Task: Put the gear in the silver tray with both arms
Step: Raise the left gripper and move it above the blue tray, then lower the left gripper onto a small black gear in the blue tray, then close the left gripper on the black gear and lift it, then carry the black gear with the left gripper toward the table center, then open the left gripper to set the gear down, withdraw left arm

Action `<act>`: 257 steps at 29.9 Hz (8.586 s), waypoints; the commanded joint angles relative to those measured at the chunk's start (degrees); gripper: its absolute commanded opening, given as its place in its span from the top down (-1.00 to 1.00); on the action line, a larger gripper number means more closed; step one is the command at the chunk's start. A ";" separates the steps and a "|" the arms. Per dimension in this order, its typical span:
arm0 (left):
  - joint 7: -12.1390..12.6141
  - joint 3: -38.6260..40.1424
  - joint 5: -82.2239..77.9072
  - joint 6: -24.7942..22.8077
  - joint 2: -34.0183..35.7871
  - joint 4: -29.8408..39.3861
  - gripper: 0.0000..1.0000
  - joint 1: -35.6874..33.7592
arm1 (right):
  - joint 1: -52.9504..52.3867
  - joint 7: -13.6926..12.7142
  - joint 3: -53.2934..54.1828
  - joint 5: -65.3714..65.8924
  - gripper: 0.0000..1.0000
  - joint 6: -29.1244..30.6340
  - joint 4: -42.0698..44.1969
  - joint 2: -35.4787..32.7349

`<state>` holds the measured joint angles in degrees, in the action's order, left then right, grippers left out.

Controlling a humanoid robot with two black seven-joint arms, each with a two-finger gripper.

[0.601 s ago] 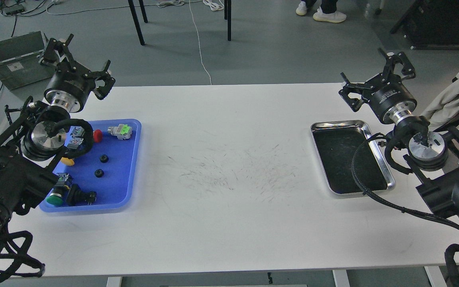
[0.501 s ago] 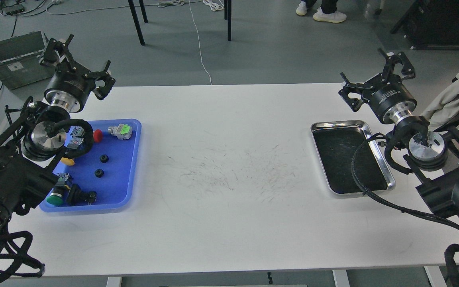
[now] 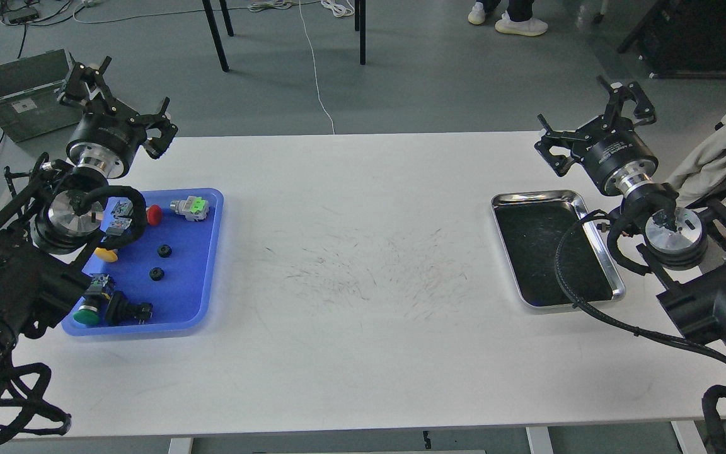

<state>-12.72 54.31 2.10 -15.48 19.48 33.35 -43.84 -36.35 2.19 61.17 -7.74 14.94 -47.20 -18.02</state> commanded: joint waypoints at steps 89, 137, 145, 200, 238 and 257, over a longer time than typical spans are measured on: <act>8.94 -41.74 -102.82 9.51 21.40 23.96 -0.71 3.41 | 0.05 0.01 1.58 0.00 -0.98 -0.17 0.61 -0.44; 8.41 -43.94 -99.66 6.61 23.94 25.17 0.91 -8.09 | -0.39 0.01 1.50 0.09 -0.98 -0.17 0.70 -0.18; 12.45 -43.50 -99.13 6.43 22.81 41.70 0.89 -14.08 | -0.74 0.01 1.41 0.09 -0.98 -0.26 0.79 -0.53; 23.97 -50.71 -98.78 8.80 -19.48 29.14 0.33 -5.73 | -0.65 -0.08 1.32 0.09 -0.98 -0.35 1.32 -0.62; 22.74 -13.45 -62.07 25.85 -6.75 30.99 -0.95 -10.38 | -13.21 -0.60 -12.29 0.79 -0.98 -0.87 1.05 -0.70; 16.58 -5.71 -3.96 27.26 7.15 18.52 -0.95 -7.31 | -44.50 -1.13 -74.15 4.75 -0.98 -3.52 7.38 4.30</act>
<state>3.43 46.56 -6.36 11.90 26.54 54.16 -51.38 -77.26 1.32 -5.29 -3.33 10.93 -39.41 -15.85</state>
